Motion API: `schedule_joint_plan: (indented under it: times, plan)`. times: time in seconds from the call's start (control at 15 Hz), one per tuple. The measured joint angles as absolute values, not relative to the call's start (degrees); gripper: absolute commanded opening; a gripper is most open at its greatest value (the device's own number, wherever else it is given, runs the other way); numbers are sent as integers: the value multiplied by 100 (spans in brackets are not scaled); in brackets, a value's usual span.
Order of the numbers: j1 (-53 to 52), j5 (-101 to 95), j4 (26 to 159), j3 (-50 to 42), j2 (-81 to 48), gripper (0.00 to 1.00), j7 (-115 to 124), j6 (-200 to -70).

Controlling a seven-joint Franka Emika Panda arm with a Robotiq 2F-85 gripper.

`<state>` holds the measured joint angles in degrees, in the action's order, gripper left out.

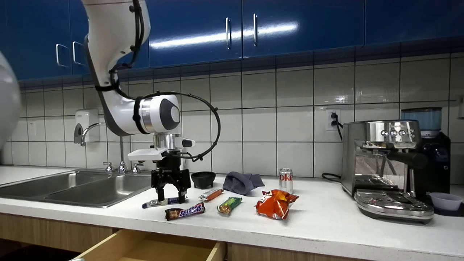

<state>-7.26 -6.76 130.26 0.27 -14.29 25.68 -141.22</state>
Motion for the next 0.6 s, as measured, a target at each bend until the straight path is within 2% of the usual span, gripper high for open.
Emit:
schedule_joint_plan:
  times: [0.6]
  plan:
    - [-796,-676,12643,-179,-1873,100,3328,-14156]
